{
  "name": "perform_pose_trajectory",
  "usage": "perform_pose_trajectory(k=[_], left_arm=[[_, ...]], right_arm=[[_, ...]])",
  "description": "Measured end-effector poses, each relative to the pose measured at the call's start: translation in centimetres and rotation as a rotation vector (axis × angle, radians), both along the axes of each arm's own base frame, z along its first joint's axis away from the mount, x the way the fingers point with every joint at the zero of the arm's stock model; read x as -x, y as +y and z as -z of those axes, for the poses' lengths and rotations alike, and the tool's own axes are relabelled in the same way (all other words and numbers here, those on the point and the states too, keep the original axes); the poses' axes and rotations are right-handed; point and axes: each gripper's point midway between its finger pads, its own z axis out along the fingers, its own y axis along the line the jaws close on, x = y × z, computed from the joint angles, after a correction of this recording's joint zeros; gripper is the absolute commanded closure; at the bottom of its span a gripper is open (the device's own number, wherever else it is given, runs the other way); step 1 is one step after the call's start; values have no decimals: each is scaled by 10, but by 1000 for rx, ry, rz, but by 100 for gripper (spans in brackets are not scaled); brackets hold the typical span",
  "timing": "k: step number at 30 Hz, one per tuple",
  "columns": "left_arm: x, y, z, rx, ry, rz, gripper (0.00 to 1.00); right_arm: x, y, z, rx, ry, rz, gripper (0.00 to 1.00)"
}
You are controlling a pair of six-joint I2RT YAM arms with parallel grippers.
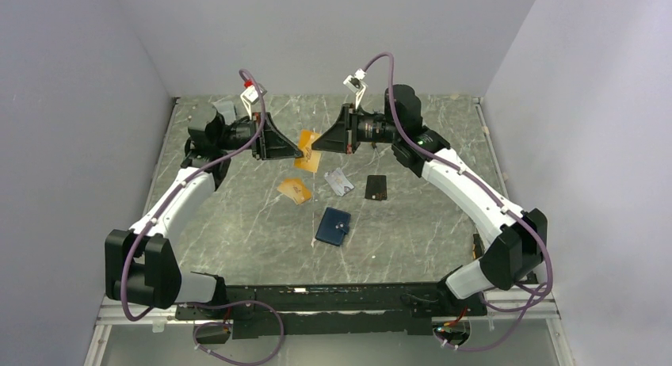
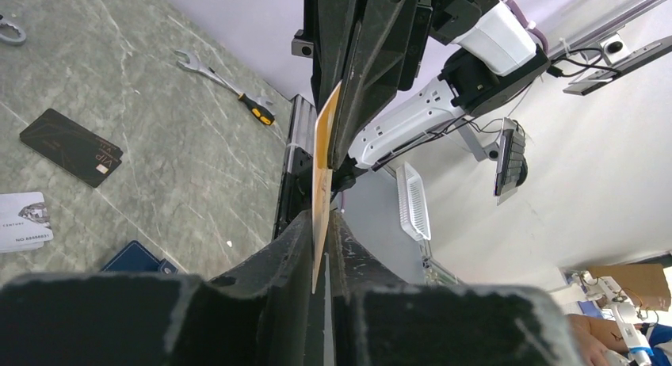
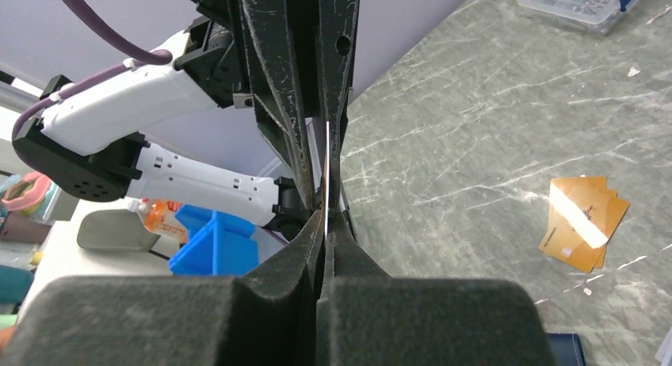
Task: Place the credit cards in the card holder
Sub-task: Pick up the credit card from the center of the board.
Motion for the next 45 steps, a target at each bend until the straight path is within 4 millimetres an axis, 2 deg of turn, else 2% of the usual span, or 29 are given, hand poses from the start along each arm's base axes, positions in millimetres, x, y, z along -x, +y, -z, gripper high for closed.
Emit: perform_pose_trajectory(k=[4, 7, 10, 14, 15, 17, 19, 21, 23, 25, 30, 32, 35, 40, 45], left_arm=[[0, -1, 0, -3, -4, 2, 100], [1, 0, 1, -12, -7, 12, 100], [1, 0, 0, -15, -10, 11, 100], [-1, 2, 2, -18, 3, 2, 100], [-2, 2, 1, -17, 7, -3, 100], [-3, 1, 0, -14, 11, -14, 100], [-6, 3, -2, -9, 9, -28, 100], [-8, 4, -3, -5, 10, -40, 100], [-9, 5, -5, -1, 8, -45, 100], [-10, 5, -7, 3, 1, -46, 100], [-10, 5, -7, 7, 1, -55, 100], [-9, 5, -6, 7, 2, -55, 100], [-8, 5, -5, 7, 3, -55, 100], [-7, 6, -7, 9, -7, -57, 100], [-7, 5, -8, 9, -17, -60, 100]], right_arm=[[7, 5, 1, 4, -4, -20, 100], [8, 6, 1, 5, -3, -20, 100], [8, 7, 0, -11, 4, -20, 95], [8, 9, 7, -57, 36, -17, 77], [10, 10, 10, -66, 47, -22, 76], [17, 11, 20, -76, 78, -30, 76], [21, 12, 26, -83, 99, -36, 83], [24, 13, 26, -94, 106, -40, 91], [24, 13, 22, -108, 100, -36, 92], [23, 13, 19, -119, 92, -30, 91], [22, 12, 16, -126, 85, -11, 75], [22, 12, 16, -127, 84, -10, 74], [21, 12, 13, -137, 77, -8, 78], [18, 12, 10, -147, 71, 9, 99], [16, 12, 11, -144, 68, 18, 100]])
